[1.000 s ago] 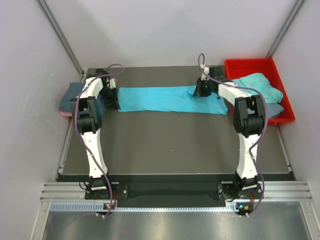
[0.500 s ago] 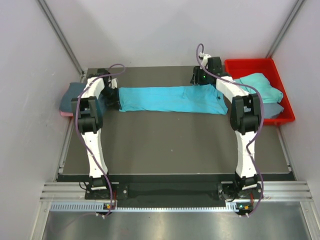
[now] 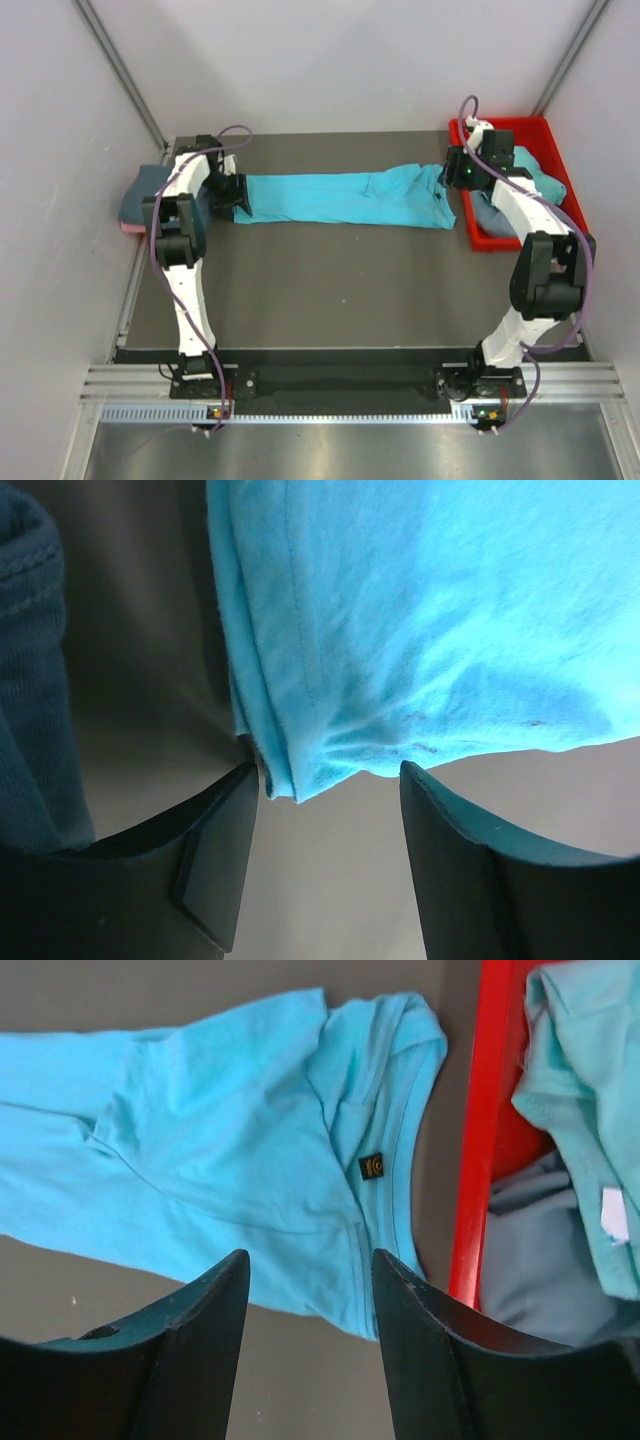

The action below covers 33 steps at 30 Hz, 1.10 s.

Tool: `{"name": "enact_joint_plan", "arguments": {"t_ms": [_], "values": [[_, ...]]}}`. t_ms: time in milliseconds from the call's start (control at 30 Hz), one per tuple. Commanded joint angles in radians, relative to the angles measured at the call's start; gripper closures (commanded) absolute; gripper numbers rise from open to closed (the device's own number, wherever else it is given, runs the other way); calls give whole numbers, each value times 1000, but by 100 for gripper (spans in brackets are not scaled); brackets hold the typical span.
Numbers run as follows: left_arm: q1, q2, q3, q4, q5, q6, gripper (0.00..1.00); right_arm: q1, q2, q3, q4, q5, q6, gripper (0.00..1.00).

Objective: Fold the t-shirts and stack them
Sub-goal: Fold the tshirt

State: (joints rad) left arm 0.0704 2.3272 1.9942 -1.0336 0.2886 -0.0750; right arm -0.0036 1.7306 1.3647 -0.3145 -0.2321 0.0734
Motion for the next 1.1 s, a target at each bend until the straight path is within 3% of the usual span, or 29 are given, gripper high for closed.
{"name": "enact_joint_plan", "arguments": {"t_ms": [0,733,833,900,967,1067], "values": [[-1,-62,-14,-28,-19,3,37,11,-45,-78,12,-12,-23,48],[0,-45,-15,-13,-55,-11,56,11,58,-151,38,5,-64,49],[-1,-43,-18,-11,-46,-8,66,11,72,-147,38,10,-66,50],[-1,-48,-25,-16,-40,-3,88,13,75,-138,34,19,-66,50],[-3,-60,-35,-28,-34,6,100,11,75,-133,32,33,-66,50],[0,-94,-78,-40,-16,12,100,11,69,-130,18,62,-75,49]]}}
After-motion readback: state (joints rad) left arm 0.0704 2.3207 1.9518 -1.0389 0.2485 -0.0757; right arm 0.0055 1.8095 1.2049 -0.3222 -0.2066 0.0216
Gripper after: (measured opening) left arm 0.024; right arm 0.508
